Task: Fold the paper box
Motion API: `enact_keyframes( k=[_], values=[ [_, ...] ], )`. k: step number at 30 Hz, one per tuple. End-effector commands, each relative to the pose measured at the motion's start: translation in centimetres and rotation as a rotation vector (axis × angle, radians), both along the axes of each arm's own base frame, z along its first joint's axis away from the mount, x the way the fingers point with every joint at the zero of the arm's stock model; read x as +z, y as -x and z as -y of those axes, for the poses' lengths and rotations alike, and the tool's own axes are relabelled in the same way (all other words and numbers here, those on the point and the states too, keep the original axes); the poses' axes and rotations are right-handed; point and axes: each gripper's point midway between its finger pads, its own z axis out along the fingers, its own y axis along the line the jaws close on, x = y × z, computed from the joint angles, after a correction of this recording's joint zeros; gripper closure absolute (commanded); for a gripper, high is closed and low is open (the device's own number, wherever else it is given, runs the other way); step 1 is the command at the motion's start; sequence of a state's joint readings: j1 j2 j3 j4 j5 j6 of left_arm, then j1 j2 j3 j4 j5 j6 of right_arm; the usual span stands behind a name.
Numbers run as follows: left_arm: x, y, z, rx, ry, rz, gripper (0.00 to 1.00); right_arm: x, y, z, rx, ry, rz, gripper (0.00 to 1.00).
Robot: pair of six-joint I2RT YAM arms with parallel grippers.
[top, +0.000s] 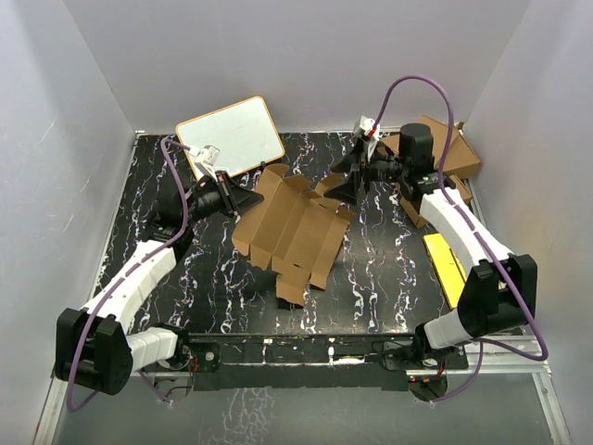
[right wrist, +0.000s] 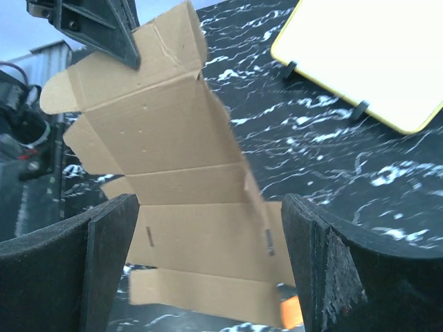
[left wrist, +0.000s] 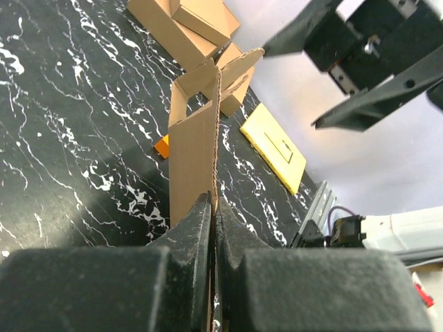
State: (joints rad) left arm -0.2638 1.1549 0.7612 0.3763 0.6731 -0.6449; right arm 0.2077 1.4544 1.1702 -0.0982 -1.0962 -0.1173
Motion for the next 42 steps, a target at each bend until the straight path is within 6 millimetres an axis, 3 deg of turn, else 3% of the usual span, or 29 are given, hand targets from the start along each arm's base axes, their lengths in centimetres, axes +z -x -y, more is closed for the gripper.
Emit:
enact_keyframes(
  k=[1,5,9,15,17,21,23,25,30,32,37,42],
  values=[
    [2.0,0.8,0.4,-0.116,-0.087,0.118,1.00,2.0,-1.2,-0.1,0.061,0.079,0.228,0.08],
    [3.0,0.9,0.8,-0.162,-0.085,0.153,1.00,2.2,-2.1,-1.5,0.094,0.073,0.226,0.08],
    [3.5,1.2,1.1,-0.197,-0.088,0.178,1.00,1.7,-1.6,-3.6,0.135,0.090,0.230,0.09],
    [3.7,1.7,1.1,-0.223,-0.091,0.198,1.00,1.2,-1.7,-4.9,0.146,0.119,0.243,0.25],
    [3.8,1.8,1.2,-0.230,-0.090,0.206,1.00,1.2,-1.7,-5.1,0.153,0.122,0.250,0.37],
    [3.7,2.3,1.1,-0.245,-0.092,0.227,1.00,1.3,-1.6,-5.1,0.157,0.127,0.263,0.82],
    [3.5,2.5,1.0,-0.243,-0.109,0.237,1.00,1.5,-1.2,-5.0,0.161,0.128,0.275,0.91],
    [3.3,2.6,0.7,-0.235,-0.136,0.248,0.99,1.9,-0.8,-4.8,0.161,0.128,0.292,0.92],
    [2.1,3.4,-0.2,-0.216,-0.210,0.256,0.51,2.3,-0.3,-4.4,0.146,0.132,0.286,0.92],
    [1.5,3.9,-0.5,-0.217,-0.231,0.242,0.40,2.2,-0.2,-4.3,0.144,0.132,0.279,0.92],
    [0.1,5.1,-0.8,-0.246,-0.261,0.195,0.34,2.2,-0.1,-4.4,0.153,0.125,0.275,0.92],
    [-1.6,4.7,-1.7,-0.236,-0.352,0.146,0.37,2.3,0.0,-4.4,0.156,0.122,0.272,0.92]
  ],
)
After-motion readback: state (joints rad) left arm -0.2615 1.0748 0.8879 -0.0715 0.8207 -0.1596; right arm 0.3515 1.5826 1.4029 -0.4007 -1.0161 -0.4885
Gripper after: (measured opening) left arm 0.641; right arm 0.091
